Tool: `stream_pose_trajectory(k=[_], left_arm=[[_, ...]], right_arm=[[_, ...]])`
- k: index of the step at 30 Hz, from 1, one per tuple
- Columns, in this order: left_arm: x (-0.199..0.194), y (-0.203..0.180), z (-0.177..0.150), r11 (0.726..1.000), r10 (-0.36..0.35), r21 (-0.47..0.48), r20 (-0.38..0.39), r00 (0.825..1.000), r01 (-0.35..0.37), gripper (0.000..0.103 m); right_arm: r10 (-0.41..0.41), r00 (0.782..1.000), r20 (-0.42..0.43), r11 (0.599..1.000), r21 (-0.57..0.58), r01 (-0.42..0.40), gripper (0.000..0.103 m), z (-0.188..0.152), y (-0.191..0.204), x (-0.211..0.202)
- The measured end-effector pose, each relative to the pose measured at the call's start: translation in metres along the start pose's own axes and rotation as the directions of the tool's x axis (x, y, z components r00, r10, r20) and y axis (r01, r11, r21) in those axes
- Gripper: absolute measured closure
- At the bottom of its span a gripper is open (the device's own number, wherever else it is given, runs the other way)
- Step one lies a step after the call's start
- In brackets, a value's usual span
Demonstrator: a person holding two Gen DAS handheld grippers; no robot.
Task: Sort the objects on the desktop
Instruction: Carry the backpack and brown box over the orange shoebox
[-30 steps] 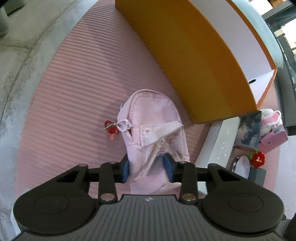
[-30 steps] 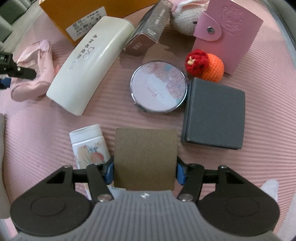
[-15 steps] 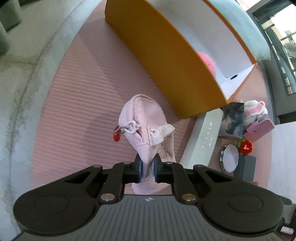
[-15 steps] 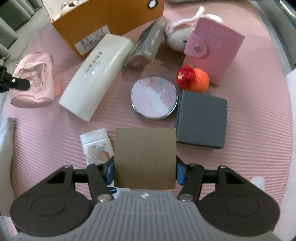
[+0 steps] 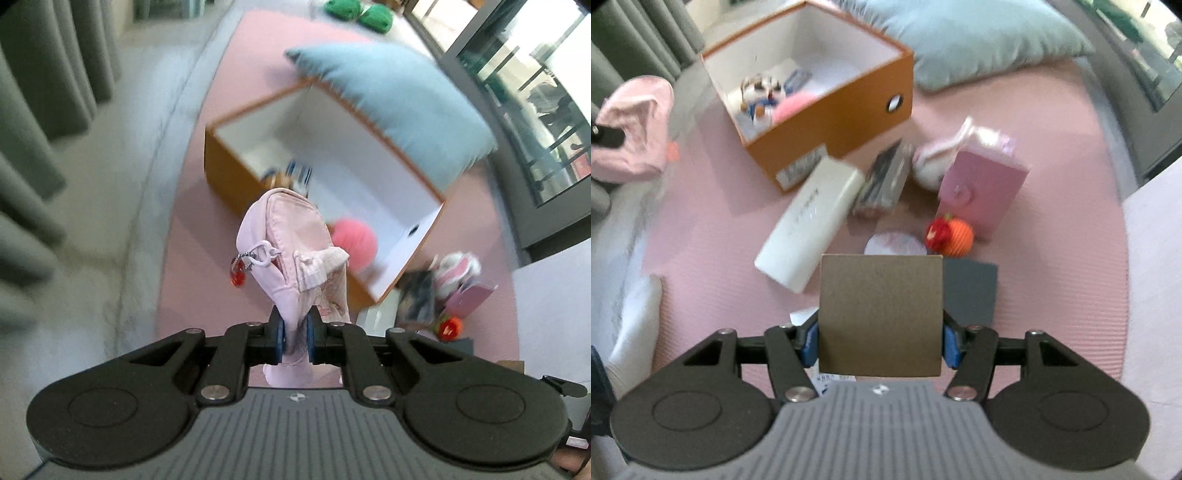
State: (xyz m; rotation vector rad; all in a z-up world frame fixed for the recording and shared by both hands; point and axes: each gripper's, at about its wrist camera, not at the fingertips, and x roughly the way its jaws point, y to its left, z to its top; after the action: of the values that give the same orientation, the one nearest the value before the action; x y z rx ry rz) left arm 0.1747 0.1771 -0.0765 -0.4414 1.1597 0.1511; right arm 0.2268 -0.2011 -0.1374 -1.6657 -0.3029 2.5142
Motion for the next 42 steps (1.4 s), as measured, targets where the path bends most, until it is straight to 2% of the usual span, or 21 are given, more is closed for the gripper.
stream_pose_trajectory(k=[5,12,21,26,32,36,42], left_arm=[[-0.015,-0.013,0.014,0.999,-0.042,-0.012,0.038,0.998,0.042,0.089],[0.0,-0.023,0.029,0.998,-0.063,0.009,0.026,0.998,0.062,0.089],[0.042,-0.025,0.078,0.996,-0.091,0.004,0.027,0.995,0.091,0.089],[0.077,-0.024,0.103,0.992,-0.12,-0.024,0.025,0.992,0.121,0.089],[0.125,-0.023,0.122,0.989,-0.133,-0.06,0.019,0.991,0.133,0.089],[0.151,-0.021,0.128,0.99,-0.119,-0.08,0.022,0.993,0.12,0.089],[0.182,-0.015,0.124,0.987,-0.105,-0.12,0.036,0.994,0.108,0.089]], right_arm=[[-0.003,0.999,0.034,1.0,-0.02,0.003,0.04,0.011,-0.002,-0.025],[0.003,0.997,0.077,0.995,-0.1,0.004,0.04,0.038,0.003,-0.042],[0.06,0.981,0.183,0.976,-0.219,-0.019,0.04,0.124,0.037,-0.047],[0.102,0.972,0.211,0.962,-0.27,-0.042,0.04,0.17,0.061,-0.029],[0.135,0.966,0.221,0.947,-0.316,-0.06,0.04,0.208,0.081,0.009],[0.126,0.963,0.237,0.928,-0.371,-0.03,0.04,0.222,0.092,0.039],[0.104,0.969,0.223,0.922,-0.386,-0.01,0.04,0.235,0.095,0.08]])
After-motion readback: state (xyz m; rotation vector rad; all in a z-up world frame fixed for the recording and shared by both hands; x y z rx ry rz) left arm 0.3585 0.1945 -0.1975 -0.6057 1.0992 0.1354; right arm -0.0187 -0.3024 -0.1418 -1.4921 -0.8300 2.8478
